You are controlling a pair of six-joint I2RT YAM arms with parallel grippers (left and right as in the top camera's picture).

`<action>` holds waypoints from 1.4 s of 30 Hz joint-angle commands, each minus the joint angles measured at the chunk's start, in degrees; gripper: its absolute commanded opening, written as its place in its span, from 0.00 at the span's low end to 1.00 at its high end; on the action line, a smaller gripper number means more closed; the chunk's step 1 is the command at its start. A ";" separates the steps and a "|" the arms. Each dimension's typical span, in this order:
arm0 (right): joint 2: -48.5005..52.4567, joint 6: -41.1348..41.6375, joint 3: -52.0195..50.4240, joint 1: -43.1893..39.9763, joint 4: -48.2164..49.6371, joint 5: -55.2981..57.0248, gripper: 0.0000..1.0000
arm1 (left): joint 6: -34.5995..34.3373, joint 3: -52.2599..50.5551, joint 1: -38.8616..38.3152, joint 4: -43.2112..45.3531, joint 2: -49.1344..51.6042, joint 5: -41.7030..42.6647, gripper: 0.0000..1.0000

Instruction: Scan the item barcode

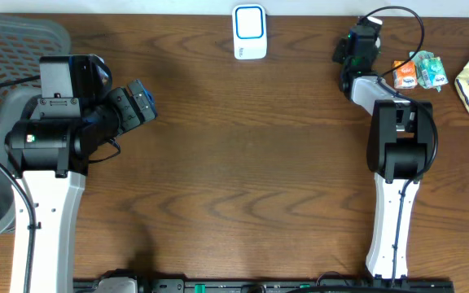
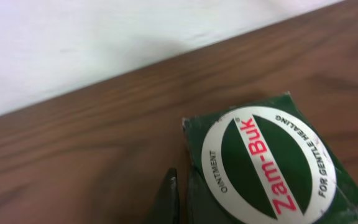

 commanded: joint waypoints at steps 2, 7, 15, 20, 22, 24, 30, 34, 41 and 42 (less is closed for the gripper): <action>-1.29 -5.01 0.15 -1.07 -1.03 13.40 0.01 | 0.37 0.22 0.26 -0.02 -0.02 -0.37 0.98; -4.92 -8.33 0.15 -1.92 -4.74 24.24 0.01 | 0.37 0.22 0.26 -0.02 -0.02 -0.37 0.98; -15.69 -12.57 0.15 -2.67 -17.94 11.50 0.08 | 0.37 0.22 0.26 -0.02 -0.02 -0.37 0.98; -29.62 -12.50 0.15 -2.36 -31.10 10.10 0.19 | 0.37 0.22 0.26 -0.02 -0.02 -0.37 0.98; -35.28 -11.54 0.15 -2.27 -37.86 6.34 0.22 | 0.37 0.22 0.26 -0.02 -0.02 -0.37 0.98; -40.54 -10.36 0.15 -2.27 -44.72 -1.20 0.26 | 0.37 0.22 0.26 -0.02 -0.02 -0.37 0.98; -52.13 -10.38 0.15 -2.23 -58.16 -23.34 0.57 | 0.37 0.22 0.26 -0.02 -0.02 -0.37 0.98; -53.99 -10.40 0.15 -2.03 -61.44 -27.10 0.64 | 0.37 0.22 0.26 -0.02 -0.02 -0.37 0.98; -53.64 -10.38 0.13 -2.01 -66.84 -32.35 0.64 | 0.37 0.22 0.26 -0.02 -0.02 -0.37 0.98; -53.64 -10.40 0.13 -2.01 -67.34 -32.68 0.64 | 0.37 0.22 0.26 -0.02 -0.02 -0.37 0.98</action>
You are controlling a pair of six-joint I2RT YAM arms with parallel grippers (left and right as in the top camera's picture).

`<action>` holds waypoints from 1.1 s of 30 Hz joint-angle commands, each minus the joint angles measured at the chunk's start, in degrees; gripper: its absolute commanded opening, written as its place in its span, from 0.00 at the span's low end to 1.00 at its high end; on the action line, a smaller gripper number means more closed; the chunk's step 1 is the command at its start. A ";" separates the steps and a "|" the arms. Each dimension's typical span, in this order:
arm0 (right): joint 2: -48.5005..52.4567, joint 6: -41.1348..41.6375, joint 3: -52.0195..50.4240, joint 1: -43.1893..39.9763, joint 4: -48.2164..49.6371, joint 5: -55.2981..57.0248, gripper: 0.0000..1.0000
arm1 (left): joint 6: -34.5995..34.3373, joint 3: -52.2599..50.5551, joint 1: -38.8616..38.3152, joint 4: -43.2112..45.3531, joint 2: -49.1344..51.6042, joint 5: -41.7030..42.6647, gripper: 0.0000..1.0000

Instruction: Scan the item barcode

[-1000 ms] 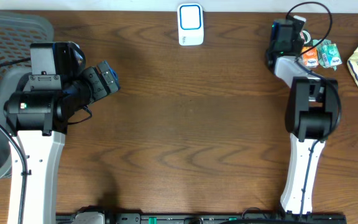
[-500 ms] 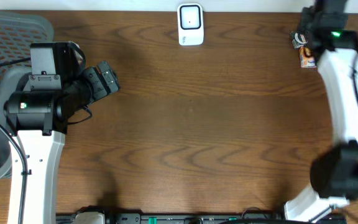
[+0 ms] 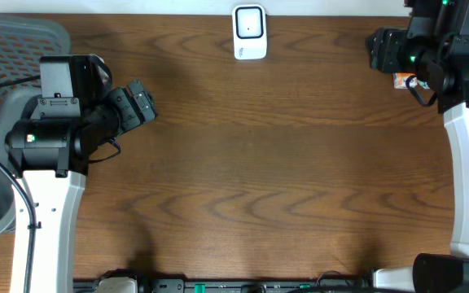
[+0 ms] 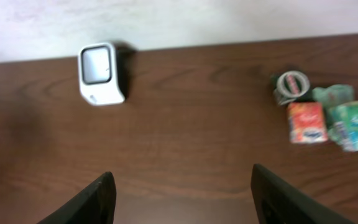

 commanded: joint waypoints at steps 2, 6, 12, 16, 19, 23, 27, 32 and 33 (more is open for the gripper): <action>-0.17 0.28 -0.09 0.17 -2.36 -3.82 0.63 | 0.37 0.22 0.26 -0.02 -0.04 -0.37 0.98; -0.20 0.26 -0.09 0.17 -4.68 -8.11 0.62 | 0.37 0.22 0.26 -0.02 -0.04 -0.37 0.98; -2.36 -0.48 -0.09 0.17 -5.29 -13.33 0.62 | 0.37 0.22 0.26 -0.02 -0.04 -0.37 0.98; -8.24 -2.43 -0.09 0.17 -9.99 -11.28 0.67 | 0.37 0.22 0.26 -0.02 -0.04 -0.37 0.98; -13.92 -2.49 -0.90 0.35 -14.49 -7.98 0.70 | 0.37 0.22 0.26 -0.02 -0.04 -0.37 0.98; -23.45 -1.88 -6.47 0.48 -15.96 -8.46 0.73 | 0.37 0.22 0.26 -0.02 -0.04 -0.37 0.97; -34.93 1.42 -17.46 0.48 -12.22 -8.24 0.99 | 0.37 0.22 0.26 -0.02 -0.04 -0.37 0.98; -43.74 4.74 -26.73 0.48 -11.28 -8.35 0.99 | 0.37 0.22 0.26 -0.02 -0.04 -0.37 0.98; -44.96 6.08 -28.06 0.48 -11.96 -8.35 0.99 | 0.37 0.22 0.26 -0.02 -0.04 -0.37 0.98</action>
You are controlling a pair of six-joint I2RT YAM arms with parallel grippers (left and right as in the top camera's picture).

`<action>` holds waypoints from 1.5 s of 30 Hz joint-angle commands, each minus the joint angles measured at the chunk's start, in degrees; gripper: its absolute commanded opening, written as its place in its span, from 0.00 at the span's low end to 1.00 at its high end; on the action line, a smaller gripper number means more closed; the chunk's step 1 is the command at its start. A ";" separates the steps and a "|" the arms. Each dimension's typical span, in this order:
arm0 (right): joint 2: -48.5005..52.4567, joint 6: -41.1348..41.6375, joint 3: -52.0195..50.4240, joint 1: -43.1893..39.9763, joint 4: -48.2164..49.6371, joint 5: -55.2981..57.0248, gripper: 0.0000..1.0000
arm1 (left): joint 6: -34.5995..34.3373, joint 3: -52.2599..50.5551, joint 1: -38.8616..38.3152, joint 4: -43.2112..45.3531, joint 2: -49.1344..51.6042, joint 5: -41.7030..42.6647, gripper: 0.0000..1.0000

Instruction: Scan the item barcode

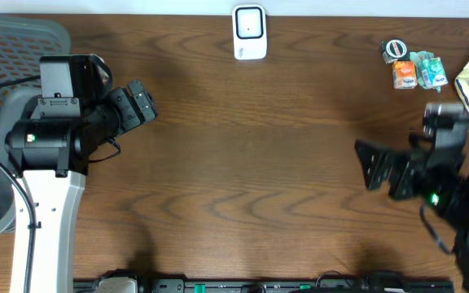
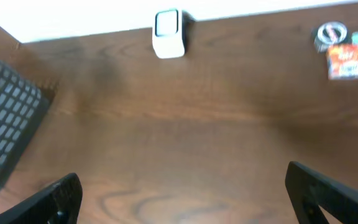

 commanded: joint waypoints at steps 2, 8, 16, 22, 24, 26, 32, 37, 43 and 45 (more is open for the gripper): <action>-3.37 6.10 -4.35 0.26 -2.36 0.28 0.99 | 0.37 0.22 0.26 -0.02 -0.04 -0.37 0.98; -3.21 10.71 -4.81 0.26 -10.80 0.28 0.99 | 0.37 0.22 0.26 -0.02 -0.04 -0.37 0.98; -3.23 10.47 -4.81 0.26 -17.00 3.41 0.99 | 0.37 0.22 0.26 -0.02 -0.04 -0.37 0.98; -3.21 10.47 -4.81 0.26 -16.57 4.17 0.99 | 0.37 0.22 0.26 -0.02 -0.04 -0.37 0.98; -3.23 10.45 -4.81 0.26 -16.59 4.20 0.99 | 0.37 0.22 0.26 -0.02 -0.04 -0.37 0.98; -3.23 10.45 -4.81 0.26 -16.61 4.63 0.99 | 0.37 0.22 0.26 -0.02 -0.04 -0.37 0.98; -3.21 10.47 -4.81 0.26 -16.52 5.42 0.99 | 0.37 0.22 0.26 -0.02 -0.04 -0.37 0.98; -3.41 9.97 -4.90 -0.26 -16.39 5.49 0.99 | 0.37 0.22 0.26 -0.02 -0.04 -0.37 0.98; -3.54 8.85 -7.06 -0.28 -15.30 7.04 0.99 | 0.37 0.22 0.26 -0.02 -0.04 -0.37 0.98; -3.56 8.04 -8.50 -0.66 -13.44 7.10 0.99 | 0.37 0.22 0.26 -0.02 -0.04 -0.37 0.98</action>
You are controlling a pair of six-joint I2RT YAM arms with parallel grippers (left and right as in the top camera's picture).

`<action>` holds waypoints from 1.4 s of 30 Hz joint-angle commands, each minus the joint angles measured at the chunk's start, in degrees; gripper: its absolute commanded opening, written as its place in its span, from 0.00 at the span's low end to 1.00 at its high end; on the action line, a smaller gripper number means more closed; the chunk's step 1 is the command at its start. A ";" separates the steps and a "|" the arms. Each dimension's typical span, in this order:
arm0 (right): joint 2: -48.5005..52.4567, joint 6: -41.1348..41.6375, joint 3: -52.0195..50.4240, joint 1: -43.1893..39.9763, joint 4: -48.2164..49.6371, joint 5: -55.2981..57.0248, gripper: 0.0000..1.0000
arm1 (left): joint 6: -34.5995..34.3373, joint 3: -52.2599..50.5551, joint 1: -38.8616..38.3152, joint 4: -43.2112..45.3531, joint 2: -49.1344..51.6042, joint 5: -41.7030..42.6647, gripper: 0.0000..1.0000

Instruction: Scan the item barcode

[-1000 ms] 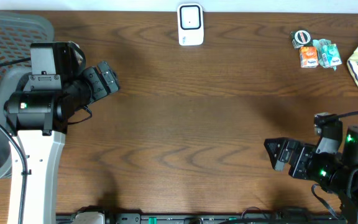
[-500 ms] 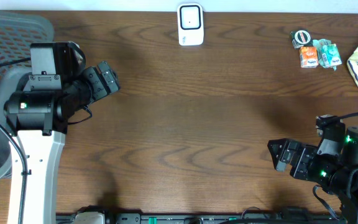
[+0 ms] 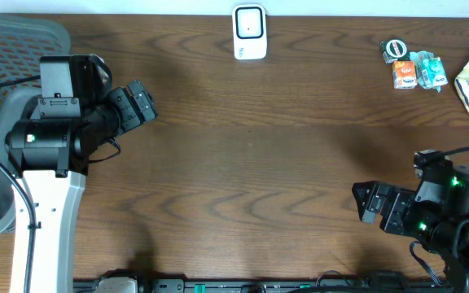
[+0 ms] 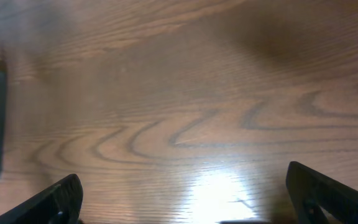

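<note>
The white barcode scanner (image 3: 249, 32) stands at the table's back edge. At the back right lies a dark green Zam-Buk box with a round white label (image 3: 393, 50), next to an orange box (image 3: 404, 75), green packets (image 3: 430, 70) and a yellow packet. My right gripper (image 3: 365, 203) (image 4: 194, 202) hangs open over bare wood at the front right, far from the items, with nothing between its fingers (image 4: 61, 196). At the left side, my left gripper (image 3: 137, 102) holds nothing and its fingers look together.
A grey mesh basket (image 3: 6, 49) stands at the far left; its dark edge shows in the right wrist view. The table edge runs just behind the scanner.
My right arm has drawn a little further toward the front of the table and tilted down, so its camera now sees only wood. Its fingers stay wide apart. The left arm has not moved.
My right gripper was low at the back right, a finger right beside the Zam-Buk box. Then it stood open above the table with the box lying among the other items. After that it was at the front right, where it remains, open and holding nothing.
</note>
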 commanded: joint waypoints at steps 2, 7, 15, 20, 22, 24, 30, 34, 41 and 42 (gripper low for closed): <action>-0.76 -1.70 -4.61 -0.59 5.53 1.33 0.99 | 0.37 0.22 0.26 -0.02 -0.04 -0.37 0.98; -8.50 -1.66 -15.65 -0.63 20.48 0.52 0.99 | 0.37 0.22 0.26 -0.02 -0.04 -0.37 0.98; -24.20 -1.70 -34.77 -3.56 40.83 4.07 0.99 | 0.37 0.22 0.26 -0.02 -0.04 -0.37 0.98; -32.09 -1.66 -46.97 -3.80 55.98 4.13 0.99 | 0.37 0.22 0.26 -0.02 -0.04 -0.37 0.98; -34.60 -1.66 -51.17 -3.45 61.57 3.96 0.99 | 0.37 0.22 0.26 -0.02 -0.04 -0.37 0.98; -37.05 -1.68 -55.10 -2.51 67.04 4.07 0.99 | 0.37 0.22 0.26 -0.02 -0.04 -0.37 0.98; -42.42 -1.66 -64.26 -0.09 78.90 5.73 0.99 | 0.37 0.22 0.26 -0.02 -0.04 -0.37 0.98; -44.13 -1.66 -68.06 0.46 83.12 7.30 0.99 | 0.37 0.22 0.26 -0.02 -0.04 -0.37 0.98; -44.98 -1.73 -69.68 1.36 85.26 9.40 0.99 | 0.37 0.22 0.26 -0.02 -0.04 -0.37 0.98; -44.98 -1.73 -69.68 1.68 84.54 10.25 0.99 | 0.37 0.22 0.26 -0.02 -0.04 -0.37 0.98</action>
